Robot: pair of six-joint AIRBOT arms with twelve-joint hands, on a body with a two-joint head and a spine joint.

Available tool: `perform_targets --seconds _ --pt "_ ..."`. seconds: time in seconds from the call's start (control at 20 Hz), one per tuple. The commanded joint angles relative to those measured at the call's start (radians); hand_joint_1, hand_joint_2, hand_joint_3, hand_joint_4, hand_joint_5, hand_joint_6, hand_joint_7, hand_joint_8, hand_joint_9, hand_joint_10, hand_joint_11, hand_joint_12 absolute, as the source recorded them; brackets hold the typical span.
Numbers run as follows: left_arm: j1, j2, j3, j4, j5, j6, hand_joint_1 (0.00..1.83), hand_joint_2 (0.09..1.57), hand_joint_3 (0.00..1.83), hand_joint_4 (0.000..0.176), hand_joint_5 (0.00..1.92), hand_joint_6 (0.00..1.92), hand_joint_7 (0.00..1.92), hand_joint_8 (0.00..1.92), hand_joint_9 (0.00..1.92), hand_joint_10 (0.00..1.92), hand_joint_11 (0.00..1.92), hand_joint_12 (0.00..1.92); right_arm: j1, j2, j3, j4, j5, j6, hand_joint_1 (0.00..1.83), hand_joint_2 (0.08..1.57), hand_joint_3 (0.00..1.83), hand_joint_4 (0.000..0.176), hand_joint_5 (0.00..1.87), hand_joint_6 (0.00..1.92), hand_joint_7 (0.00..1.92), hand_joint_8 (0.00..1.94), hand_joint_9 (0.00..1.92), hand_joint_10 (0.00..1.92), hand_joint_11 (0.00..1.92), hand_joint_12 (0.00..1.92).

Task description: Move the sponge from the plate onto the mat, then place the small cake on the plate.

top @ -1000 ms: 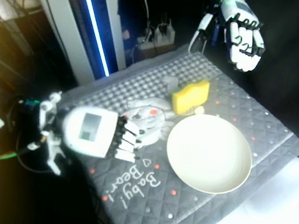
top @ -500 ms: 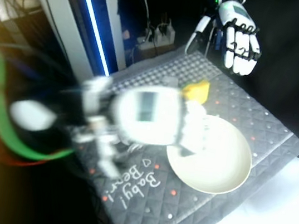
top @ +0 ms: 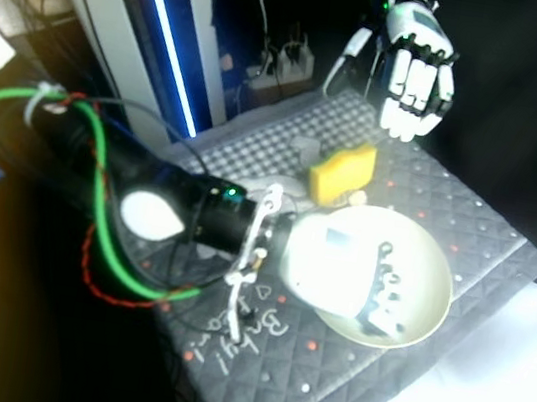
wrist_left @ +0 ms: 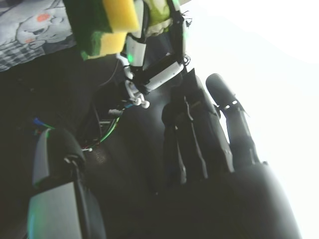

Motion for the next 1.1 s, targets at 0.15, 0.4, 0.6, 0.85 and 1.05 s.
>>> perform_targets --seconds 0.15,0.4,0.6,0.85,1.05 --pt "-0.008 -0.001 -0.001 -0.006 -0.145 -0.007 0.77 0.81 0.0 0.0 0.31 0.0 0.23 0.0 0.24 0.0 0.0 1.02 0.05 0.069 -0.042 0.022 0.218 0.084 0.78 0.83 0.0 0.114 0.19 0.0 0.18 0.0 0.19 0.0 0.0 0.5" --pt "0.026 0.037 -0.023 -0.04 -0.214 -0.008 0.77 0.8 0.0 0.007 0.24 0.0 0.17 0.0 0.14 0.0 0.0 0.82 0.037 0.306 -0.197 0.06 0.44 0.119 0.75 0.83 0.0 0.158 0.05 0.0 0.1 0.0 0.1 0.03 0.0 0.66" --pt "0.072 0.068 -0.041 -0.093 -0.308 -0.007 0.75 0.78 0.0 0.087 0.07 0.0 0.0 0.0 0.0 0.0 0.0 0.36 -0.071 0.418 -0.286 0.157 0.614 0.111 0.75 0.82 0.0 0.161 0.13 0.01 0.1 0.01 0.04 0.01 0.0 0.0" --pt "0.127 0.075 -0.064 -0.117 -0.399 -0.024 0.84 0.8 0.01 0.115 0.06 0.01 0.0 0.0 0.0 0.0 0.0 0.0 -0.396 0.565 -0.454 0.357 0.931 0.096 0.81 0.85 0.01 0.173 0.15 0.01 0.11 0.01 0.02 0.0 0.03 0.01" --pt "0.173 0.068 -0.072 -0.132 -0.494 -0.078 0.72 0.78 0.0 0.131 0.01 0.0 0.0 0.0 0.0 0.0 0.05 0.02 -0.683 0.614 -0.576 0.563 1.222 0.083 0.88 0.81 0.0 0.155 0.19 0.0 0.17 0.0 0.08 0.01 0.0 0.0"
